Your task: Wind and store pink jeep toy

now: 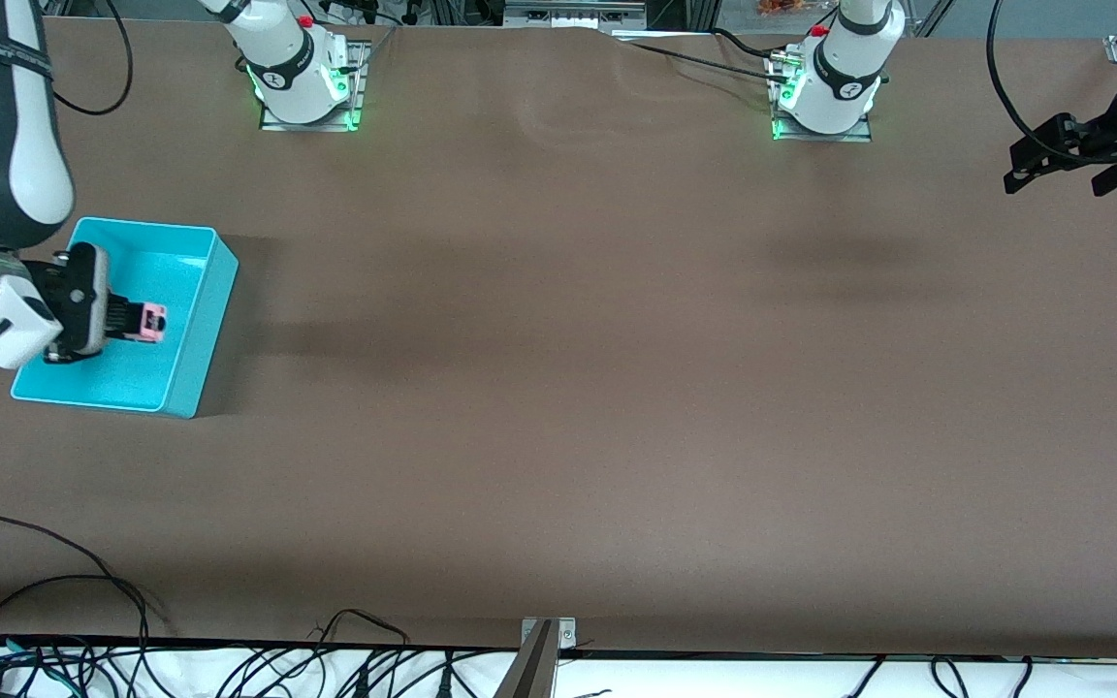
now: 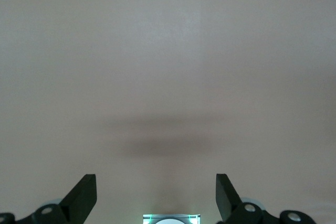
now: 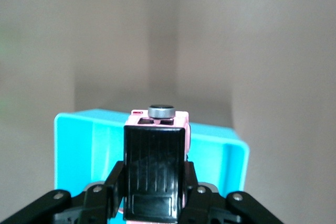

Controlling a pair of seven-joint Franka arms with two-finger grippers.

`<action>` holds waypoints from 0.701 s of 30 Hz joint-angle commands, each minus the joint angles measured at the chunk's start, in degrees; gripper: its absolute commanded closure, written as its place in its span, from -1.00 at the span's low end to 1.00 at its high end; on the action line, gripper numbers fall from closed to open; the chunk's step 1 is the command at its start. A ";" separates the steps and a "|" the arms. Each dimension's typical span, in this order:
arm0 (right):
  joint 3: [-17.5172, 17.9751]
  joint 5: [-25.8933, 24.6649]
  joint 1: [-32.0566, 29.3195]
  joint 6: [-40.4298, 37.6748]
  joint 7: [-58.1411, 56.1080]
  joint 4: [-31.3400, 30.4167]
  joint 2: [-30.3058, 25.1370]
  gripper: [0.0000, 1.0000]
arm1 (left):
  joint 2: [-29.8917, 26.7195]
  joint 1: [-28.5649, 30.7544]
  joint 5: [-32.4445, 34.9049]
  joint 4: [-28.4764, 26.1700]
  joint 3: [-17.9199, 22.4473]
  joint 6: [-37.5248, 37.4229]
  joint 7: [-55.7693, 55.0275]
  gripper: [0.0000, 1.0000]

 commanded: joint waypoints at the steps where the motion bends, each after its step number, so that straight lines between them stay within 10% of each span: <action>1: -4.05 -0.38 0.14 2.52 -5.65 -8.89 -4.84 0.69 | 1.93 -0.60 -0.12 2.92 0.01 -1.65 -0.48 -1.00; 21: -11.79 0.15 0.14 27.39 -11.72 -30.43 -5.73 0.69 | 3.08 0.28 -1.43 2.92 0.28 -0.78 -0.31 -1.00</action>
